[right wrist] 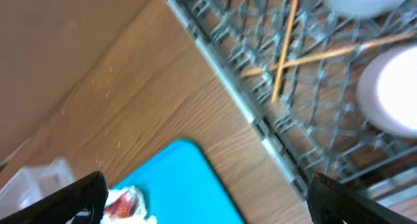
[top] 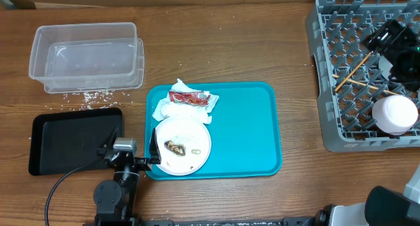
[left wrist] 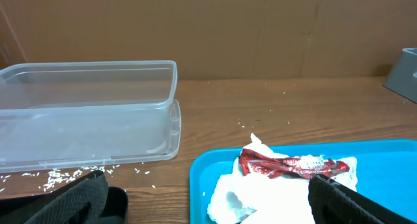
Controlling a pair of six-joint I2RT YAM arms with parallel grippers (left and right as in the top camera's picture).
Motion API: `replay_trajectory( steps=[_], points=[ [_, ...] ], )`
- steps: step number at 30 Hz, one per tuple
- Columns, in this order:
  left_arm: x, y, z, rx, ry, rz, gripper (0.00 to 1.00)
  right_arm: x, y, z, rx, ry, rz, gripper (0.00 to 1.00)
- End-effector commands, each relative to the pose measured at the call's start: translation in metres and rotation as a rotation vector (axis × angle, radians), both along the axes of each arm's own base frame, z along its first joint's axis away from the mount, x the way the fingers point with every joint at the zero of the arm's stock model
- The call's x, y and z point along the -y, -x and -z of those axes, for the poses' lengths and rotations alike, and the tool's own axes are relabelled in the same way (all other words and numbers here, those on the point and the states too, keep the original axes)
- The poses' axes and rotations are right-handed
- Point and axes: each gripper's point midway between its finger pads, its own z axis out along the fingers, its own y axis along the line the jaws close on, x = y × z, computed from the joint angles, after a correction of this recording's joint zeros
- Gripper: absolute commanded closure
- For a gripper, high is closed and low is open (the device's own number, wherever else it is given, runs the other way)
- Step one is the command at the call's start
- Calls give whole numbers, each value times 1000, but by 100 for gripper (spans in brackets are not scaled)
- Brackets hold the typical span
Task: Sort waste into correct bins and load items into the dishwasher
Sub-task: 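Carry the chopstick to the dish rack and release it, then reach the left gripper to the white plate and grasp its rim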
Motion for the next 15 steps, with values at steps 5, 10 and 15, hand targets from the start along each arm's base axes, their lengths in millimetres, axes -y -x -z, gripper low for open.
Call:
replay_trajectory(
  steps=[5,10,15],
  points=[
    [12,1,-10,40,53,66,0,76,5,-15,-18,384,241,0],
    [41,8,-17,47,160,237,0,79,7,-15,-25,397,251,0],
    [82,32,-62,184,207,521,0,79,7,-15,-25,397,251,0]
  ],
)
